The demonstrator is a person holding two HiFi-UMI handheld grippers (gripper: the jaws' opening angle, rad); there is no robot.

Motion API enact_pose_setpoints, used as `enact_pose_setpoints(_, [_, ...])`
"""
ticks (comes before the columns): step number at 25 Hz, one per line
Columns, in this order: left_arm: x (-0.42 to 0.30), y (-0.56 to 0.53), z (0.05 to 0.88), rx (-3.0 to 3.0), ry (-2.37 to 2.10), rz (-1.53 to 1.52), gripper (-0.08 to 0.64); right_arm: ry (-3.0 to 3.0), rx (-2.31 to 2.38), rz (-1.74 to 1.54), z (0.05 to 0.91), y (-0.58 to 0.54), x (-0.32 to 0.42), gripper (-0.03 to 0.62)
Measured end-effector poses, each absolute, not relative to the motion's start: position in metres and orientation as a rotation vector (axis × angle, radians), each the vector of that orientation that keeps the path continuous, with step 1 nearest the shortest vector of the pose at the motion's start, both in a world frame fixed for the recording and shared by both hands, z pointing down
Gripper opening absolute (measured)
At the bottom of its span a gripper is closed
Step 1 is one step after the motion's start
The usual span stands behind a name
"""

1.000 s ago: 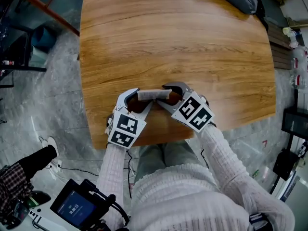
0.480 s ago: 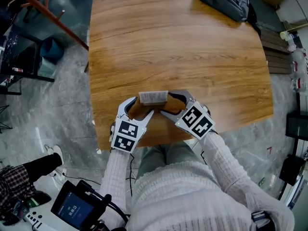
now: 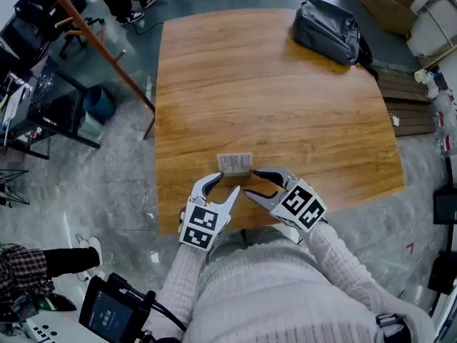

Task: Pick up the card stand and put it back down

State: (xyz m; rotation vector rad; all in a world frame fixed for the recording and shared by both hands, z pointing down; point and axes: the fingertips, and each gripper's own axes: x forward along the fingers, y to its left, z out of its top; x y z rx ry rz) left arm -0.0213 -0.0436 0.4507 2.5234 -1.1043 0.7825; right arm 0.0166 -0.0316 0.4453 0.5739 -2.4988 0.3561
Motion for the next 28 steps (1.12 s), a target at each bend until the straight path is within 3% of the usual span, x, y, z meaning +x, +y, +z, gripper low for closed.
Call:
enact_pose_setpoints(4, [-0.018,-0.038,0.433,2.538,-1.204,0.694,0.095,-2.544,0.593,0.316,0.430,-0.030,0.015,0.169])
enact_pose_setpoints(6, [-0.015,-0.032,0.432,2.543,-1.208,0.671,0.035,-2.577,0.611,0.318,0.424,-0.028,0.014,0.098])
enact_pose_setpoints(10, [-0.012,-0.024,0.435,2.519,-1.203,0.641,0.009,-2.641,0.674,0.343,0.416,-0.024,0.015,0.000])
enact_pose_setpoints(28, [-0.014,-0.005,0.445,2.427,-1.105,0.586,0.008,-2.633,0.626,0.392,0.432,-0.009,0.003,0.000])
